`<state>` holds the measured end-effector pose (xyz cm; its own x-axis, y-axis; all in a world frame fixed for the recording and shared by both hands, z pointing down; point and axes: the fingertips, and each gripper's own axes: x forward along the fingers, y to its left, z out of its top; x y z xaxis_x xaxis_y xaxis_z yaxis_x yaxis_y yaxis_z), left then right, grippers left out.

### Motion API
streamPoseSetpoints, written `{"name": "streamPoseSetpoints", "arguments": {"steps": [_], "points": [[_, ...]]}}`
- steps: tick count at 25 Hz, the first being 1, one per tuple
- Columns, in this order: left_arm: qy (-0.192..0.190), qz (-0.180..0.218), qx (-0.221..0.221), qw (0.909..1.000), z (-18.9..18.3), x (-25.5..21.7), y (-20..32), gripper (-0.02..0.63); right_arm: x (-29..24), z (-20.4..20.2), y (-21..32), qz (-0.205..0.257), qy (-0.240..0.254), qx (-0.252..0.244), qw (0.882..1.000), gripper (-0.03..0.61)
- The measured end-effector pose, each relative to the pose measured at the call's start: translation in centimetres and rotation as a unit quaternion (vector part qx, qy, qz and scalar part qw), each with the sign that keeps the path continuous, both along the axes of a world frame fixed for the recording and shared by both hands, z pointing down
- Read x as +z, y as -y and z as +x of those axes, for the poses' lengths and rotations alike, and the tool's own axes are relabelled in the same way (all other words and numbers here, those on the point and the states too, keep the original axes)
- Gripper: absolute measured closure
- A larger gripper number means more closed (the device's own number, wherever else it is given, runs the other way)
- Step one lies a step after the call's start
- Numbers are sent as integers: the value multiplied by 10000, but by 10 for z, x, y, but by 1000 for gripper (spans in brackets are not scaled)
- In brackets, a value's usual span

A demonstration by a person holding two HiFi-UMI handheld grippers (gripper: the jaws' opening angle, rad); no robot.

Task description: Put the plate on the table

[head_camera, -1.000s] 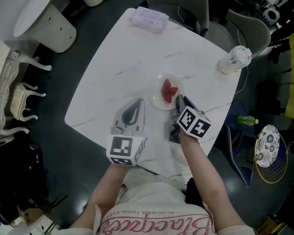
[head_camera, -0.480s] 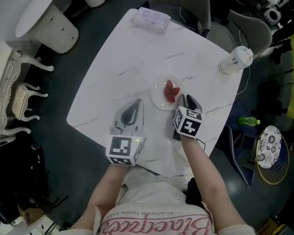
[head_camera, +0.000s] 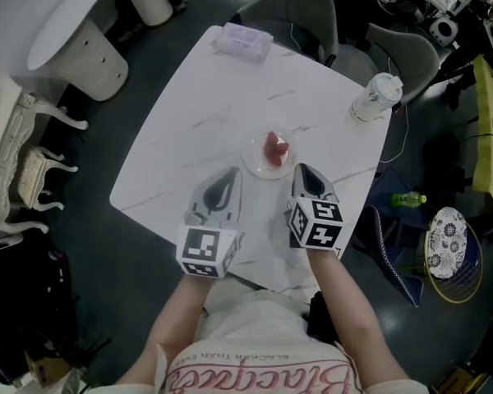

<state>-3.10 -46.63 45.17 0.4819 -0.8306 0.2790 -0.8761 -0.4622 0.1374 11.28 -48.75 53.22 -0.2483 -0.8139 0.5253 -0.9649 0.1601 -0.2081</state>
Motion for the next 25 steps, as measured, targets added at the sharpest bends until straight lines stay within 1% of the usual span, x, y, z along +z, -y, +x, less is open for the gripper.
{"name": "streamPoseSetpoints", "arguments": {"steps": [3, 7, 10, 16, 20, 25], "points": [[10, 146, 65, 9999, 6, -14, -12, 609, -28, -9, -20, 254, 191, -336, 9989, 575], [70, 357, 183, 9992, 15, -33, -32, 609, -66, -14, -48, 642, 287, -666, 9953, 575], [59, 493, 215, 9985, 20, -47, -45, 609, -94, -17, -68, 947, 280, -922, 9908, 575], [-36, 813, 359, 9960, 29, -77, -77, 609, -145, -24, -106, 1526, 129, -1245, 9803, 575], [-200, 1035, 341, 9938, 33, -98, -90, 609, -175, -28, -127, 1872, -17, -1365, 9728, 575], [-214, 1325, 519, 9896, 44, -121, -104, 609, -196, -24, -147, 2038, 169, -1252, 9708, 575]]}}
